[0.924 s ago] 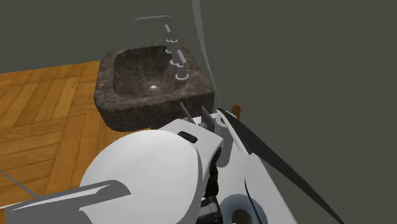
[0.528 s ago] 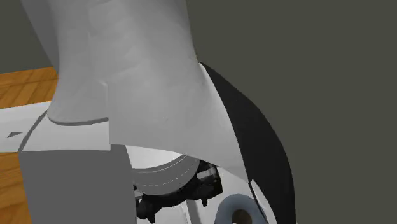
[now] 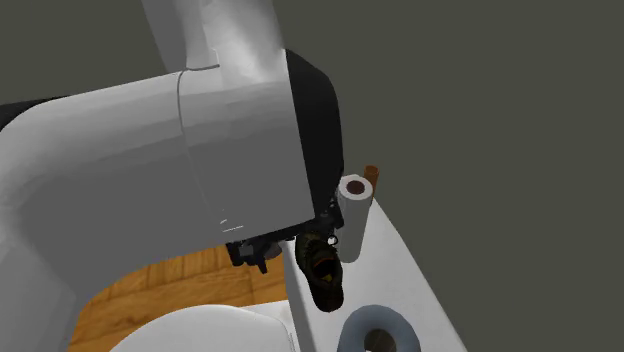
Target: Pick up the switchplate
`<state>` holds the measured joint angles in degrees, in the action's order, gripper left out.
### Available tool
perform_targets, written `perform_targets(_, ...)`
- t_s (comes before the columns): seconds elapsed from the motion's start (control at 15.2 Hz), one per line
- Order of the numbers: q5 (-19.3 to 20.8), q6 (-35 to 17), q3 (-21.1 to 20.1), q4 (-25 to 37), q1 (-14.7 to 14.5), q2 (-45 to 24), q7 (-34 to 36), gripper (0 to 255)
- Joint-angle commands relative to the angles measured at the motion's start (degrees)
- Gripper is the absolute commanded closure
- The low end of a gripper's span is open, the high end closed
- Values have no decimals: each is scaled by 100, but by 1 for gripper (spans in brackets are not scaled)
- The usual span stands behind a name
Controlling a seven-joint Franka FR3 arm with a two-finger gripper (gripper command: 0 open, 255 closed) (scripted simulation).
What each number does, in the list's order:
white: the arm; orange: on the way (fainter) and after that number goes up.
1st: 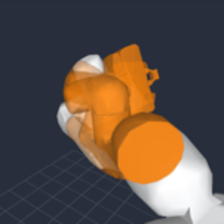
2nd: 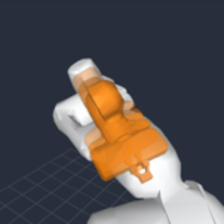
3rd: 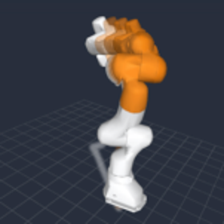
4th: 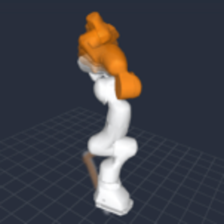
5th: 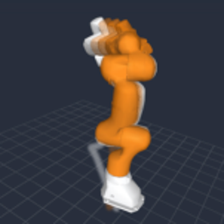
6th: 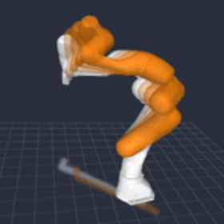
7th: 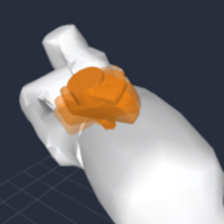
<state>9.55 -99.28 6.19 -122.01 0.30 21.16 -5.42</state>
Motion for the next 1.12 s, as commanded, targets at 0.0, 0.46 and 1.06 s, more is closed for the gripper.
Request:
perform_targets(0.0, 117, -108, 37, 339, 16, -430, -121, 0)
perform_targets(0.46, 440, -329, 102, 1713, 56, -1957, -457, 0)
perform_targets(1.06, 623, -601, 132, 2479, 90, -2947, -597, 0)
